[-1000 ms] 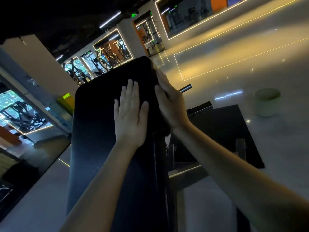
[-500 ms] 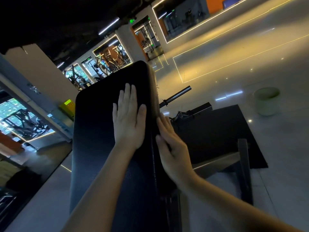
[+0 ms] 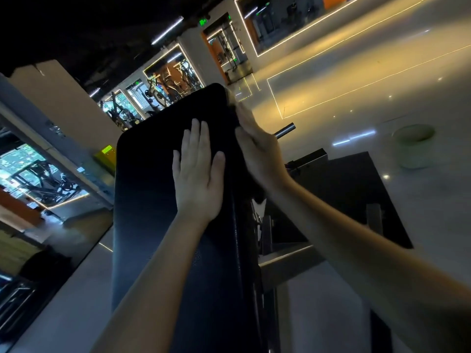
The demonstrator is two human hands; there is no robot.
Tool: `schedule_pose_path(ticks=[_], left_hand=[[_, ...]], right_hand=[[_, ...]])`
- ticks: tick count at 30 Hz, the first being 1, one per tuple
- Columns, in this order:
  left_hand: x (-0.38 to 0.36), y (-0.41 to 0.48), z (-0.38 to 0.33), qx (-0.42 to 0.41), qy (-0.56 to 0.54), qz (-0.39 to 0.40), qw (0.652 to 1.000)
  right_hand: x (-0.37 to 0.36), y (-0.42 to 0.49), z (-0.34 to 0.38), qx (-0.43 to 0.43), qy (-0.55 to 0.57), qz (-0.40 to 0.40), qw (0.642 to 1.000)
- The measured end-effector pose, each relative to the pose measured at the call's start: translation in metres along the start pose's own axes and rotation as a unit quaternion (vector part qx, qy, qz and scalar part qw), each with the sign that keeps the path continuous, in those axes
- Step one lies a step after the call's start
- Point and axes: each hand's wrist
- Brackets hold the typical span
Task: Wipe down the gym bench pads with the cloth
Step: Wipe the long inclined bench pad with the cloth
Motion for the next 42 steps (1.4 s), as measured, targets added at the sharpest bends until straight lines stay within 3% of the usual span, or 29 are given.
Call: schedule_pose_path(ticks=[9,15,21,24,32,36,42], left_hand=[[0.0,0.0,-0.001,0.005,0.011,0.002,1.0],[0.001,0.001,0.002,0.002,0.005,0.002,1.0],[0.0,0.0,0.002,0.0,-0.003,0.002,1.0],[0.001,-0.001,0.0,0.001,-0.007,0.004,1.0],[-0.001,0.002,0.001,0.003,0.01,-0.004,1.0],[-0.001,0.002,0.002,0.002,0.017,-0.002,1.0],[0.0,0.0,0.003,-0.002,0.008,0.0,1.0]], right_hand=[[-0.01,-0.164,0.004,-0.058,0.065,0.0,0.996],[-0.014,-0.103,0.007,-0.062,0.082,-0.041,0.994],[-0.01,0.019,0.01,-0.034,-0.008,-0.073,0.997],[-0.007,0.039,0.008,-0.042,-0.034,-0.066,0.996],[-0.008,-0.095,0.007,-0.051,0.081,-0.036,0.995],[-0.016,-0.162,0.006,-0.047,0.053,-0.029,0.997],[-0.02,-0.124,0.006,-0.046,0.068,-0.061,0.995]])
Point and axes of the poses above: each hand's wrist, its own y-axis towards the middle knuckle, its own x-axis out of the back of the hand, z = x × y, and after that the axes turned 5 degrees about -y, right-handed
